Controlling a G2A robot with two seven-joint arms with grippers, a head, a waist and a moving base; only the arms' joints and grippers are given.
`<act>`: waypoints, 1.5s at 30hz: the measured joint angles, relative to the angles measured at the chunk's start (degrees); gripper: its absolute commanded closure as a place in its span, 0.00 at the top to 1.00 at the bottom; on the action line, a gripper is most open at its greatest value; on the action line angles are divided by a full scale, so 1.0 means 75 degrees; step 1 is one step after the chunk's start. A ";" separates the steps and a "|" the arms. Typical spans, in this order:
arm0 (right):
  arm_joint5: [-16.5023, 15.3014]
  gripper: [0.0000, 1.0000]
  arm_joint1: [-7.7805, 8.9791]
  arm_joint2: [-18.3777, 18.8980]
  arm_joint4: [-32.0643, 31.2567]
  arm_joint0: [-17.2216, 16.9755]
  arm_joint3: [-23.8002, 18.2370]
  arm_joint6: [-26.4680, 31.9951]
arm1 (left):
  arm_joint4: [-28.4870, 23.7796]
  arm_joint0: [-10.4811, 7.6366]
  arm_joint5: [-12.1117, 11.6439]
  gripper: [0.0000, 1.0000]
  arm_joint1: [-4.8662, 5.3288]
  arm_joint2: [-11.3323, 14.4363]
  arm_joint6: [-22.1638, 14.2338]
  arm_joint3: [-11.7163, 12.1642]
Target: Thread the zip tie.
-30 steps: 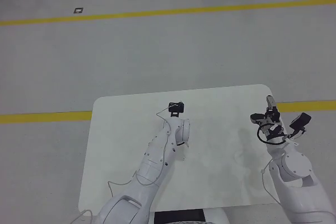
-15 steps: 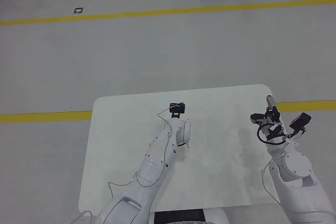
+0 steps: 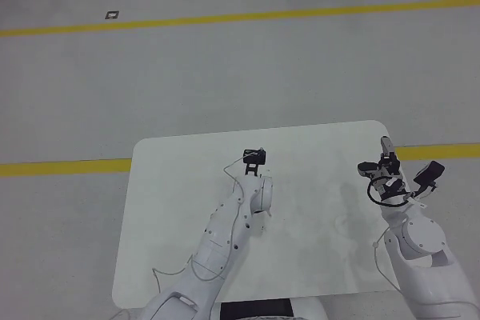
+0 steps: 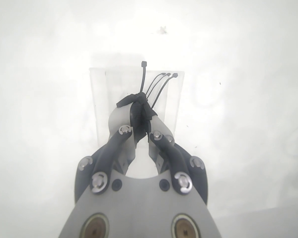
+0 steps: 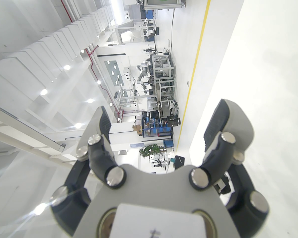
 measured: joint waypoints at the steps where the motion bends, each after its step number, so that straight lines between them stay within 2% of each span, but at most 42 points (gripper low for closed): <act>1: 0.0000 1.00 0.0000 0.0000 0.0000 0.0000 0.0000 0.0000 | 0.0000 0.0025 0.0000 0.00 0.0009 0.0008 0.0000 -0.0046; 4: 0.0000 1.00 0.0000 0.0000 0.0000 0.0000 0.0000 0.0000 | 0.0000 0.0078 0.0000 0.31 0.0044 0.0047 0.0016 -0.0145; 6: 0.0000 1.00 0.0000 0.0000 0.0000 0.0000 0.0000 0.0000 | 0.0000 0.0084 0.0000 0.35 0.0074 0.0082 0.0011 -0.0170; 19: 0.0000 1.00 0.0000 0.0000 0.0000 0.0000 0.0000 0.0000 | 0.0000 0.0030 0.0000 0.28 0.0236 0.0245 -0.0099 -0.0214; 27: 0.0000 1.00 0.0000 0.0000 0.0000 0.0000 0.0000 0.0000 | 0.0000 -0.0166 0.0000 0.22 0.0280 0.0323 -0.0003 0.0127; 40: 0.0000 1.00 0.0000 0.0000 0.0000 0.0000 0.0000 0.0000 | 0.0000 -0.0391 0.0000 0.19 0.0229 0.0360 0.0027 0.0561; 45: 0.0000 1.00 0.0000 0.0000 0.0000 0.0000 0.0000 0.0000 | 0.0000 -0.0446 0.0000 0.14 0.0185 0.0348 0.0045 0.0690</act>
